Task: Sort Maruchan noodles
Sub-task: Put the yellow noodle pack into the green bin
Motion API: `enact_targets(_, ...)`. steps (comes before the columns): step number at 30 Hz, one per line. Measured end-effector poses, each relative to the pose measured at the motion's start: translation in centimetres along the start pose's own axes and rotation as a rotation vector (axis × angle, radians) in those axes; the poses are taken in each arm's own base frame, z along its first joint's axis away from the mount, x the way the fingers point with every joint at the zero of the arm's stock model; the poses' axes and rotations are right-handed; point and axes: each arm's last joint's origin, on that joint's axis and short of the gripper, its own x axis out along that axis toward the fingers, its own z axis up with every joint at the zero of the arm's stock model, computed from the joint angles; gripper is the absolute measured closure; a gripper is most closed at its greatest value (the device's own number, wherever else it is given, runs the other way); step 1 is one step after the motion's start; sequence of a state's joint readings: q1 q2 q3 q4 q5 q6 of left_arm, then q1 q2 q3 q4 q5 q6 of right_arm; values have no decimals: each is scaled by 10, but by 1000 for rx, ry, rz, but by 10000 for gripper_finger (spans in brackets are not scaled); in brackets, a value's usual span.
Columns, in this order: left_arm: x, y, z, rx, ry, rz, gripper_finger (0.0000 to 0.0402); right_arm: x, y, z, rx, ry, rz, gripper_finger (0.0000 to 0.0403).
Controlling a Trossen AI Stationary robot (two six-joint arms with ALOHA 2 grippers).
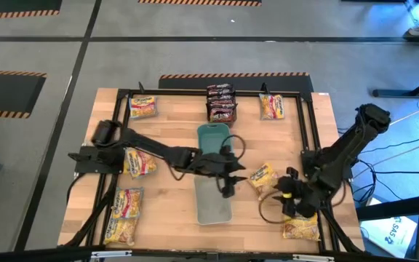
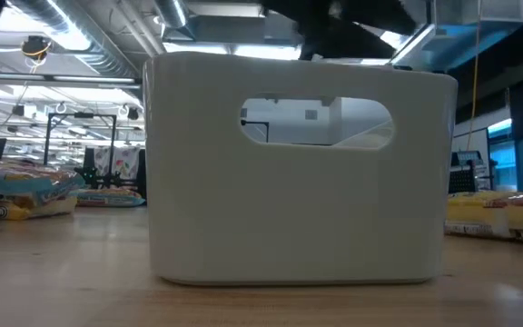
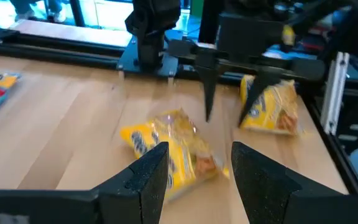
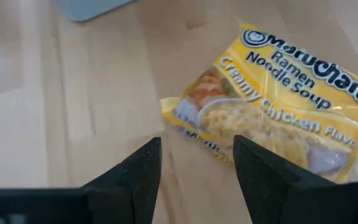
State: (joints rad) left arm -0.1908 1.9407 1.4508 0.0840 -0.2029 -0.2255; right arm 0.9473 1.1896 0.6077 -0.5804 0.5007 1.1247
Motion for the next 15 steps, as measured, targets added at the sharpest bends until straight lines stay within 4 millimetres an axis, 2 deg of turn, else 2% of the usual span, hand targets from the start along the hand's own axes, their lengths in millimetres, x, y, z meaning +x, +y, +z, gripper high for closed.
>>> enact_targets(7, 48, 21, 6, -49, 104, -24, 209, -15, 11, -23, -42, -39, 63, 219)
enact_targets(11, 77, 35, -2, -102, 144, -30, 184, -20, 16, -38, -108, -57, 85, 219)
enact_targets(15, 99, 46, -9, -182, 164, -8, 174, -17, 19, -49, -151, -108, 47, 219)
